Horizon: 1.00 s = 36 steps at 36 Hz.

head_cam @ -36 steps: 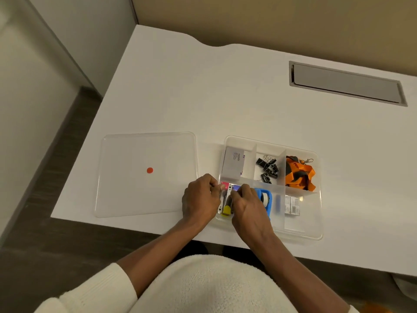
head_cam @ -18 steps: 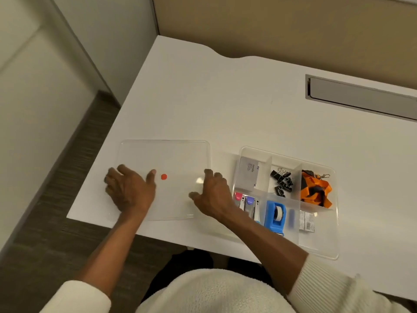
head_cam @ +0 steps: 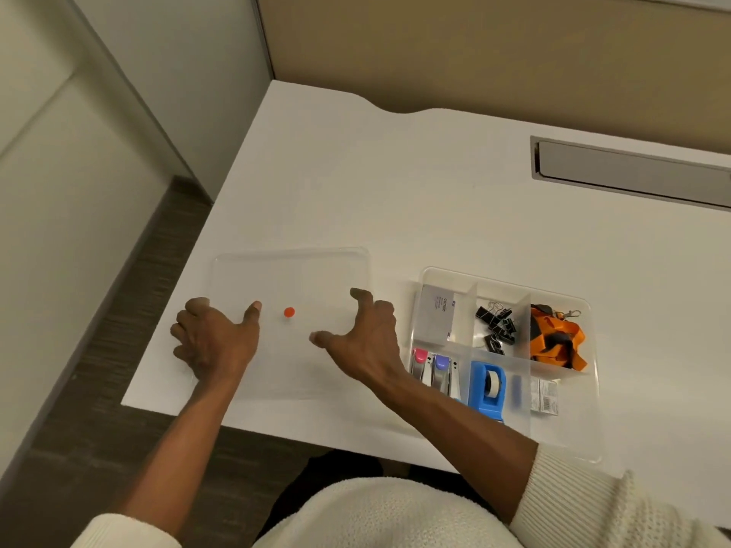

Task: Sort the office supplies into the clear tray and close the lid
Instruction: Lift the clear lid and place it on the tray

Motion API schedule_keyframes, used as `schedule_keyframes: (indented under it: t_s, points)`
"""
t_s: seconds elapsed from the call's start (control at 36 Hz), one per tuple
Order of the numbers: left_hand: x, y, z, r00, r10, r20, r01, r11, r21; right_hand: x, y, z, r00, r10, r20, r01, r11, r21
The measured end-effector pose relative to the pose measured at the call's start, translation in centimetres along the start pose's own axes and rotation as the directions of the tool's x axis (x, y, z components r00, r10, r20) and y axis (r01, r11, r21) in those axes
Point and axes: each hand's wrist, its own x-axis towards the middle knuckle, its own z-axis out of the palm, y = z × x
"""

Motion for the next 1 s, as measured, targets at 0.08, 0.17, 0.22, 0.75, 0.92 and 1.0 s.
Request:
schedule_keyframes:
  t_s: [0.08,0.17,0.22,0.75,0.92,1.0]
  points:
    - [-0.6,1.6,-0.9,0.999,0.027,-0.031,-0.028,0.999,-0.043,-1.3,-0.8,-1.8,0.995,-0.077,-0.062,0.078,0.997,0.027]
    - [-2.1,4.0,-1.4,0.995,0.086,-0.059,-0.092,0.991,-0.1,-2.5,-0.3,-4.3,0.979,-0.133,-0.154,0.135,0.991,-0.001]
    - [-3.4,5.6,-1.2,0.99,0.132,-0.05,-0.138,0.982,-0.129,-3.1,0.8,-6.2,0.969,-0.136,-0.209,0.135,0.991,-0.02]
    - [-19.5,11.0,6.9,0.781,0.579,0.233,-0.539,0.814,-0.216,-9.2,19.1,-17.0,0.801,0.148,-0.58,-0.16,0.987,0.031]
    - [-21.5,10.6,8.7,0.712,0.651,0.265,-0.64,0.756,-0.139,-9.0,22.4,-16.9,0.81,0.146,-0.568,-0.198,0.98,-0.031]
    - [-21.4,10.5,9.4,0.708,0.654,0.267,-0.656,0.749,-0.096,-8.7,23.0,-16.7,0.844,0.103,-0.527,-0.189,0.975,-0.113]
